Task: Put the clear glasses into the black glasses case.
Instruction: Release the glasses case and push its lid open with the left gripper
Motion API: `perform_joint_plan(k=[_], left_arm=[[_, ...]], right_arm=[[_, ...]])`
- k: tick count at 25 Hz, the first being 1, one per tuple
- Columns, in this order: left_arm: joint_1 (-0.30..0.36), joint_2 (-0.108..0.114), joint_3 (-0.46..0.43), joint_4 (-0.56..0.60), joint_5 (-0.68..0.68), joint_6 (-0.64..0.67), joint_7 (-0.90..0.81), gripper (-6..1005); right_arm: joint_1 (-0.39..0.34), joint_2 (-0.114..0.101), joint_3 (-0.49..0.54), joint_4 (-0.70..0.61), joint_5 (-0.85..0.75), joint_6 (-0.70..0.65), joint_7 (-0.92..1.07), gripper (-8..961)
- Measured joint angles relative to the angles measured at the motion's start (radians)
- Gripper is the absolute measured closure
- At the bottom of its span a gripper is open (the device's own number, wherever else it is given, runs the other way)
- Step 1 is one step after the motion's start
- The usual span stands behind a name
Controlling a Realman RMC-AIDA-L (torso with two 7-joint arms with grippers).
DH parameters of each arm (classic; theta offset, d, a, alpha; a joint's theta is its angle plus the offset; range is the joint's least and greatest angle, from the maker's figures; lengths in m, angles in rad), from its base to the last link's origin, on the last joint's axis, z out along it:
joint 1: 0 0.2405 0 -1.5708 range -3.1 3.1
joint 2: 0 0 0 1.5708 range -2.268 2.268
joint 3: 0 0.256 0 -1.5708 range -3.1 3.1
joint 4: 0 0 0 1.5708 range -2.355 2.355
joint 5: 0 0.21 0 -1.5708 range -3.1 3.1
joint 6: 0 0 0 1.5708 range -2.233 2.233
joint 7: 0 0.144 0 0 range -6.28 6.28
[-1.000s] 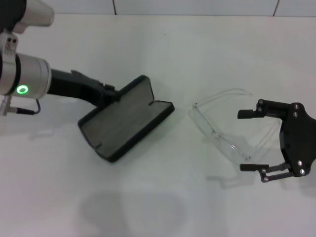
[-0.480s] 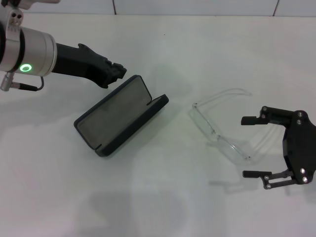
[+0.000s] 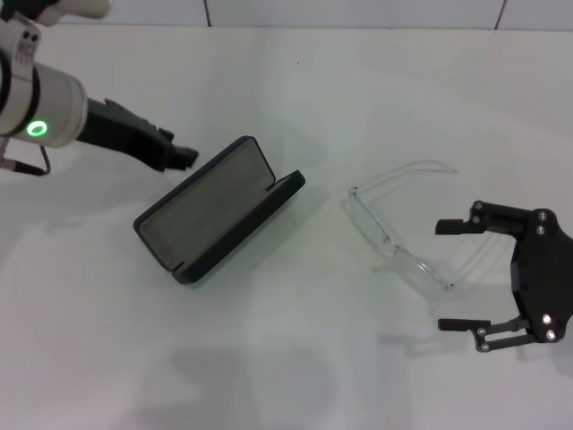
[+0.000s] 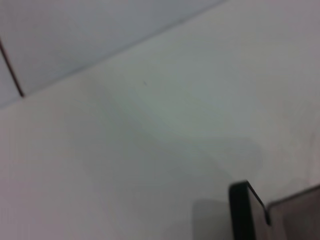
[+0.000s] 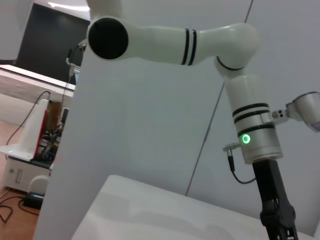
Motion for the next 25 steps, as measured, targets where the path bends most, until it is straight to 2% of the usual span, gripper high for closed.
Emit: perform_joint_plan(k=[5,11,14,18,22,25], left_arm=[[-0.034,0.001,0.001,-0.058,-0.005,0.04,-0.001,569],[-0.12,0.009,-0.002,-0.18,-0.007,0.045,0.009,435],[-0.168,0.029,-0.004,-0.252,-0.002,0.045,0.014,232],[-0.229,0.061,-0.005,-0.328,0.006,0.047,0.023,191],[-0.248,0.078,-0.005,-0.347,0.006,0.061,0.031,181],[-0.249,0.082,-0.001,-0.348,0.017,0.072,0.048,180]], right_arm=[[0.002,0.005,-0.006,0.0,-0.017,0.0,-0.003,97],[0.007,0.008,-0.007,0.0,-0.023,0.0,-0.003,98],[0.008,0.008,-0.007,0.0,-0.024,0.0,-0.003,98],[0.009,0.008,-0.007,0.0,-0.024,0.0,-0.003,98],[0.004,0.008,-0.007,0.001,-0.024,0.001,-0.003,97],[0.003,0.008,-0.007,0.001,-0.025,0.001,-0.007,98]])
